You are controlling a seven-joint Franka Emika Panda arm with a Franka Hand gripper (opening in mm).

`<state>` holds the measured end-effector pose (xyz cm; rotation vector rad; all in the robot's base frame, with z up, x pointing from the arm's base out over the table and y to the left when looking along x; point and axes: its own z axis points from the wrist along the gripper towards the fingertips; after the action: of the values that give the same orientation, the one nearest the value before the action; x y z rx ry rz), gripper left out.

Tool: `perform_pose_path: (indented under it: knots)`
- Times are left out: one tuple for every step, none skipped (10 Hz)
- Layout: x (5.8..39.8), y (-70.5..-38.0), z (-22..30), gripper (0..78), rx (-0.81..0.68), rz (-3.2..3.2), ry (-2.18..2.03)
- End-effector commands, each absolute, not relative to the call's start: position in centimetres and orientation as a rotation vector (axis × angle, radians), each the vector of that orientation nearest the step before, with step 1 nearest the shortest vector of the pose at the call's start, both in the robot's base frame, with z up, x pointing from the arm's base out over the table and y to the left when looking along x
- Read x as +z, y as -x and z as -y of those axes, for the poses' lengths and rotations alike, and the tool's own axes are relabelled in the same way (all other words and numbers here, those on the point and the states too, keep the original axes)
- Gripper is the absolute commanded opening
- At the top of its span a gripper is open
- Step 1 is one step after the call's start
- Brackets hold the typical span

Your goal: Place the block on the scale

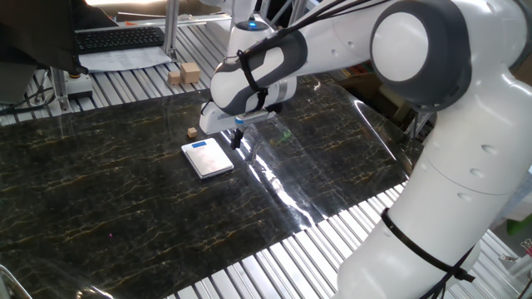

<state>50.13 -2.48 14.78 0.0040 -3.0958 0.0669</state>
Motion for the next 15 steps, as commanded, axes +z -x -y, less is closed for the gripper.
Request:
perform_pose_path:
  knots:
    - [14.9,-50.2,2.5,0.0,0.039,3.097,-0.037]
    - [14.9,-50.2,2.5,0.0,0.047,3.087,-0.038]
    - [14.9,-50.2,2.5,0.0,0.039,3.082,-0.016]
    - [14.9,-50.2,2.5,0.0,0.04,3.078,-0.015]
    - [14.9,-50.2,2.5,0.0,0.042,3.065,-0.022]
    - [14.9,-50.2,2.5,0.0,0.045,3.061,-0.022]
    - [14.9,-50.2,2.5,0.0,0.047,3.058,-0.024]
    - [14.9,-50.2,2.5,0.0,0.05,3.053,-0.026]
    - [14.8,-50.3,2.3,0.0,0.055,3.046,-0.026]
    - [14.8,-50.2,2.0,0.0,0.057,3.044,-0.019]
    - [14.7,-50.5,1.9,0.0,0.062,3.041,-0.019]
    - [14.5,-51.1,1.4,0.0,0.059,3.035,-0.015]
    - [14.3,-51.7,0.7,0.0,0.06,3.035,-0.005]
    - [14.1,-52.1,0.4,0.0,0.061,3.034,-0.005]
    - [13.6,-53.3,-0.6,0.0,0.064,3.031,0.002]
